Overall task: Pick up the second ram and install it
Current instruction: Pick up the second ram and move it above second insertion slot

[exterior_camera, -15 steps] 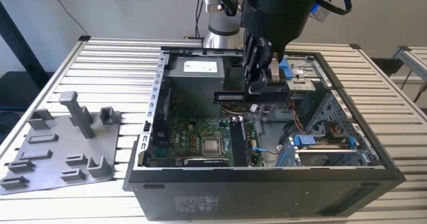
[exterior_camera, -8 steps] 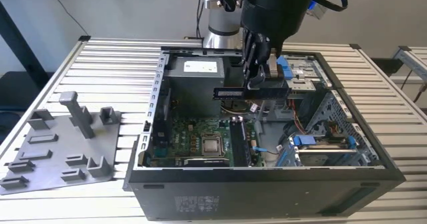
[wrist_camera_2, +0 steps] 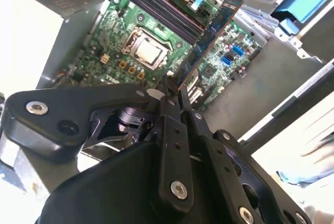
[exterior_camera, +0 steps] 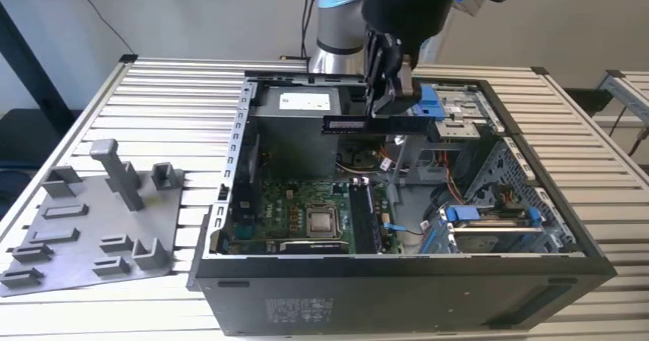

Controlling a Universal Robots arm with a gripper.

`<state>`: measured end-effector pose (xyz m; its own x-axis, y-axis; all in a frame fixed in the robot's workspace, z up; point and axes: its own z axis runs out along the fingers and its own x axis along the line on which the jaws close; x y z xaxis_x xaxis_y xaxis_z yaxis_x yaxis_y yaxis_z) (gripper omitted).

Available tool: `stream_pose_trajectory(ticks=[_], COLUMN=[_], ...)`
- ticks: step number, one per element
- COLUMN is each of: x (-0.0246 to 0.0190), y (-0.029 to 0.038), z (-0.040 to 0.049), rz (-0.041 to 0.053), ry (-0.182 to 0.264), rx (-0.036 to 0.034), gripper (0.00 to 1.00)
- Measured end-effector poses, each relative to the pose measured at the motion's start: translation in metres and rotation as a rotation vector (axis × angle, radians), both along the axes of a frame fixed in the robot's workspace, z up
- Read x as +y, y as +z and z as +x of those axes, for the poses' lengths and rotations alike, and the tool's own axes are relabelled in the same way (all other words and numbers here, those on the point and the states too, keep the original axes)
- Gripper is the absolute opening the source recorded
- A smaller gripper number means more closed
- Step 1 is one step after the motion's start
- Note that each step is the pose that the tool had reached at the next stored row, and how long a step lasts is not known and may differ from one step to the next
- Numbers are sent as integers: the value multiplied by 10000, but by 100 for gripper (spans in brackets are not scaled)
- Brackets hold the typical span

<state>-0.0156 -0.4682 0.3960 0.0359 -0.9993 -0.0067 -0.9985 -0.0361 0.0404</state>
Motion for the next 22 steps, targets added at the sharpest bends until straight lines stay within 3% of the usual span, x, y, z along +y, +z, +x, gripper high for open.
stream_pose_trajectory(ticks=[4,11,22], x=[161,406,437], y=[1,-1,-1], z=[0,0,24], rz=[-5,-4,-3], ry=[0,0,0], rx=[0,0,-1], gripper=[14,14,14])
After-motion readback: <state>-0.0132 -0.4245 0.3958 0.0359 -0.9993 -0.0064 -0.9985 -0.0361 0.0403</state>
